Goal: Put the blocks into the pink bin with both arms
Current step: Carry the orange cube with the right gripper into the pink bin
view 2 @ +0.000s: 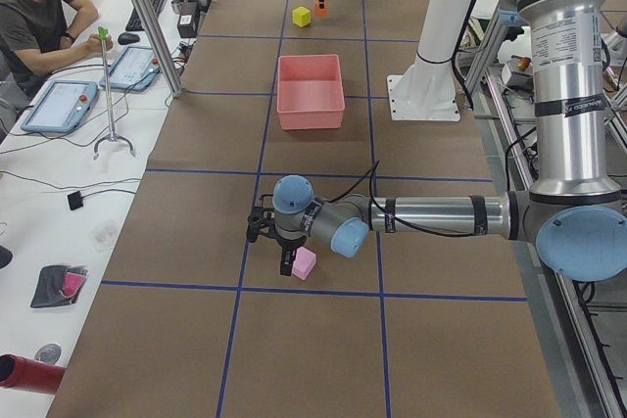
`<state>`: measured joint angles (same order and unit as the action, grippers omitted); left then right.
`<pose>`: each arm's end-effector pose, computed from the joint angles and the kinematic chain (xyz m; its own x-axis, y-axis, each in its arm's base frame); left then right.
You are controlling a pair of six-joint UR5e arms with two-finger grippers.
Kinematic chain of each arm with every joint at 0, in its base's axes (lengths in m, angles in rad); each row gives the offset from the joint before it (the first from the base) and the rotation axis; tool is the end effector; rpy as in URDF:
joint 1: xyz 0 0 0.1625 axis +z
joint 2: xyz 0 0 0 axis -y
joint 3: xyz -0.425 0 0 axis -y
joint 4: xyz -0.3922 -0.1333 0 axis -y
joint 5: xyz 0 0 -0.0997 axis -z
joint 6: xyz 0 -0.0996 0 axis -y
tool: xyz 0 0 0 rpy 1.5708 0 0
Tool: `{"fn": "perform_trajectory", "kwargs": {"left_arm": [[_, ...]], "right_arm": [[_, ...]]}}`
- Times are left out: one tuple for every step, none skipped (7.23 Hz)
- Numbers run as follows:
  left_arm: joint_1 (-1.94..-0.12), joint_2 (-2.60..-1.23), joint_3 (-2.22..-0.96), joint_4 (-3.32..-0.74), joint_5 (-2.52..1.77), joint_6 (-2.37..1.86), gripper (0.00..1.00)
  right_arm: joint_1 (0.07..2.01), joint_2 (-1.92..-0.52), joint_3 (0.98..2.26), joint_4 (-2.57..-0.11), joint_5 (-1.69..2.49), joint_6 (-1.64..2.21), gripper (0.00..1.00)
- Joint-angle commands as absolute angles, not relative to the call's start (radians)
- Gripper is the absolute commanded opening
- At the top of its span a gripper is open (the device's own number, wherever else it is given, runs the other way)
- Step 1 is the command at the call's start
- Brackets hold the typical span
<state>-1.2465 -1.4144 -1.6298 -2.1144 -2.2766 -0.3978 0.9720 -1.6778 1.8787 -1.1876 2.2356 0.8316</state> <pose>0.0773 -0.4454 0.6458 0.6942 0.1369 -0.7066 -0.0201 0.9850 0.1712 -0.2029 -0.4249 0.5172 0.6563 0.0211 0.7542 -0.0220 0.9997 -0.0088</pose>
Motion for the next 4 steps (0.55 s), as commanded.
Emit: {"fn": "perform_trajectory", "kwargs": {"left_arm": [[-1.160,-1.402,-1.628,-2.175,-2.131,-0.302,1.00],[-1.160,-1.402,-1.621,-2.177,-2.134,-0.264,1.00],[-1.149,-1.402,-1.609,-2.178,-2.149,-0.262,1.00],[-1.146,-1.402,-1.600,-2.183,-2.179,-0.262,1.00]], "right_arm": [[0.973,-1.533,1.902,-1.193,2.238,1.036,0.00],[0.953,-1.458,1.907,-1.221,2.240,1.101,0.00],[0.913,-1.377,1.923,-1.270,2.238,1.203,0.00],[0.866,-1.288,1.927,-1.332,2.223,1.307,0.00]]}}
